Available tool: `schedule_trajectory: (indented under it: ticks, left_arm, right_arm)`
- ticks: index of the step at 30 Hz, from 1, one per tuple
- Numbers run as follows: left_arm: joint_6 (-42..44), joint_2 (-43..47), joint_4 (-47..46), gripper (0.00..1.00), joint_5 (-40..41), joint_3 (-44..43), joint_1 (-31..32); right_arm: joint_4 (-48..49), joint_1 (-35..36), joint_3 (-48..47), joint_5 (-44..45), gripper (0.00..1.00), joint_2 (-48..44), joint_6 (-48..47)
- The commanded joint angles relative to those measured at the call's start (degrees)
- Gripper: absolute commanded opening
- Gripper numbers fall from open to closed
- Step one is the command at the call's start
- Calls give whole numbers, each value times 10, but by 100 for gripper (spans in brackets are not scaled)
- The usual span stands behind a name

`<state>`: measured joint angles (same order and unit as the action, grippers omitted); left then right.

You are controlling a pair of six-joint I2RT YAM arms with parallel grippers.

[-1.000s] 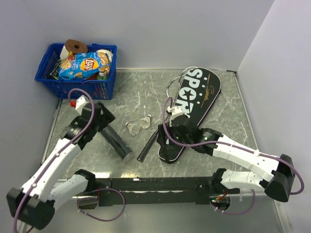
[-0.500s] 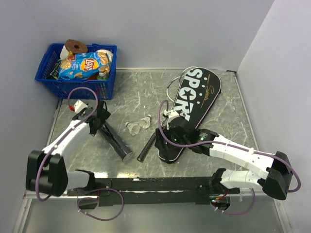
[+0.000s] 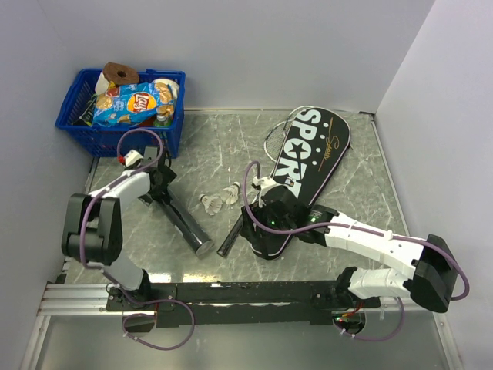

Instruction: Pack up the badminton gear

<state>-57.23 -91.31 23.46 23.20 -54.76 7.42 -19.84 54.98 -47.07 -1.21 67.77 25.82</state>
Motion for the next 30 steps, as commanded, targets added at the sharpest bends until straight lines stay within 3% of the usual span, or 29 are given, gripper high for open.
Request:
schedule_trajectory:
  ticks: [1, 10, 15, 22, 30]
  left_arm:
    - [40, -48, -16, 97, 6, -37, -6]
    - [64, -85, -19, 99, 17, -34, -11]
    - [65, -76, -18, 78, 31, -20, -11]
    - [63, -52, -10, 37, 47, -3, -10]
    - [78, 46, 10, 37, 88, 2, 29]
  right_arm:
    - [43, 3, 10, -20, 86, 3, -5]
    - [53, 3, 11, -36, 86, 25, -9]
    - [50, 3, 2, -38, 86, 32, -9]
    - [45, 3, -7, -42, 86, 31, -3]
    - [44, 3, -3, -43, 85, 18, 9]
